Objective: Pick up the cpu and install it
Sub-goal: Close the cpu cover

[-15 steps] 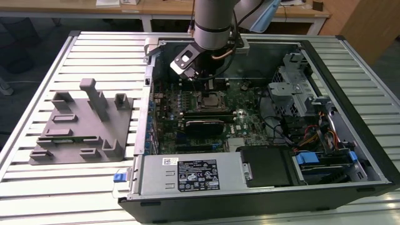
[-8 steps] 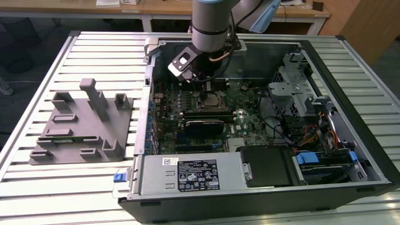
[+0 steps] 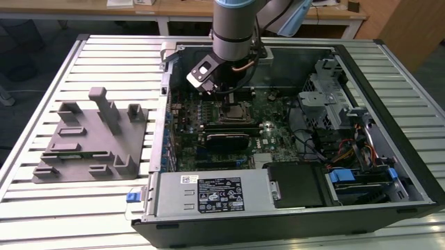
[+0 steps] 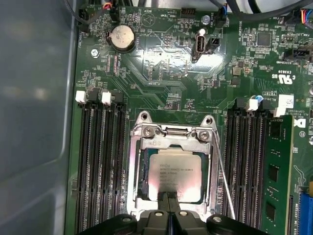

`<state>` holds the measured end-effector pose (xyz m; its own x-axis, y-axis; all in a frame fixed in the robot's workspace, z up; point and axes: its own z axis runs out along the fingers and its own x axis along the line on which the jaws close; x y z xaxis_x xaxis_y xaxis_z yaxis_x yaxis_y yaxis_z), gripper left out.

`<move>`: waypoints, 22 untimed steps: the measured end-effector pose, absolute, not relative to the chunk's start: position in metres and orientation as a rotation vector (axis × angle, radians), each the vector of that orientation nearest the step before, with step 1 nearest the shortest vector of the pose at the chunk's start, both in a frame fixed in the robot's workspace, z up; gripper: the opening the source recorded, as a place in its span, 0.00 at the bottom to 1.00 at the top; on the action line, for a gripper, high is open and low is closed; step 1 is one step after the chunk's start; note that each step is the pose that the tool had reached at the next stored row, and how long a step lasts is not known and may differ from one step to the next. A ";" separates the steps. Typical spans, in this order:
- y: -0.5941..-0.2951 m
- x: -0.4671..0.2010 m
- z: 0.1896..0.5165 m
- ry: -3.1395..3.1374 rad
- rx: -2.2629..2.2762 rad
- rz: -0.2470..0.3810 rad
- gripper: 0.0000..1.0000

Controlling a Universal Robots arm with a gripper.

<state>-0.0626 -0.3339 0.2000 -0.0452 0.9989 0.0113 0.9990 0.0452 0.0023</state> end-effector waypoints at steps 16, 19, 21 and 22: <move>-0.334 -0.058 0.198 -2.266 -2.166 -0.015 0.11; -0.334 -0.058 0.200 -2.266 -2.166 -0.017 0.11; -0.334 -0.058 0.202 -2.266 -2.166 -0.015 0.11; -0.334 -0.058 0.204 -2.266 -2.166 -0.015 0.11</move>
